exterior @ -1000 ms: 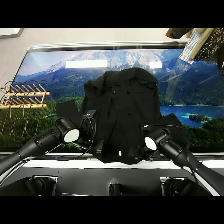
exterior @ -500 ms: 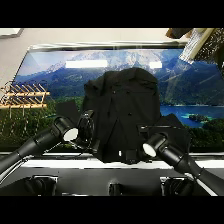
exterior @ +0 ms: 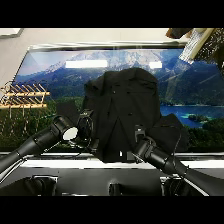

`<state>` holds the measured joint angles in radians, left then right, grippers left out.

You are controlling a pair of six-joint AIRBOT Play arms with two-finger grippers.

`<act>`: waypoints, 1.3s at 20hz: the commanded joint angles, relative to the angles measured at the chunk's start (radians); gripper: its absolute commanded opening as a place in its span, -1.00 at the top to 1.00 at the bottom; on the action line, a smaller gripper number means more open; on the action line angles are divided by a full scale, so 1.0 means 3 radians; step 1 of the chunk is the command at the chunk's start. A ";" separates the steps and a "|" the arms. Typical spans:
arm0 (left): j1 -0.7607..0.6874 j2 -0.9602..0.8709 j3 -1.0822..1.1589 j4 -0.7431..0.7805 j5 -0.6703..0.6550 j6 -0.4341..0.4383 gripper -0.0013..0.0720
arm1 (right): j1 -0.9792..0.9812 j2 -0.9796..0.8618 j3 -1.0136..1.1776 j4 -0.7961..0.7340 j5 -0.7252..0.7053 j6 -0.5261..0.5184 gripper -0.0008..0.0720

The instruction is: Fold the clothes and pants, and hang the long-sleeved shirts on hangers.

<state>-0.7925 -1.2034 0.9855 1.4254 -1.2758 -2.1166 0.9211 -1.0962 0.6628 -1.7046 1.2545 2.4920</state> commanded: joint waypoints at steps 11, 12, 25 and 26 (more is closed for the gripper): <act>-0.0381 -0.0249 0.0000 -0.0642 0.0409 0.0159 -0.89 | 0.0017 0.0613 0.0003 -0.0043 0.0273 0.0237 0.90; -0.0406 -0.0308 0.0000 -0.0591 0.0404 0.0065 -0.89 | 0.0017 0.0614 0.0003 -0.0022 0.0267 0.0238 0.90; -0.0417 -0.0711 0.0047 -0.0450 0.0589 -0.0472 0.91 | 0.0015 0.0614 0.0107 0.0127 0.0346 0.0240 0.90; -0.0411 -0.0680 0.0080 -0.0448 0.0589 -0.0446 0.91 | 0.0015 0.0614 0.0197 -0.0003 0.0488 0.0326 0.90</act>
<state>-0.9169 -1.4097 0.9966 1.3148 -1.1103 -2.2597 0.9249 -0.9131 0.6861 -1.6623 1.3476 2.5660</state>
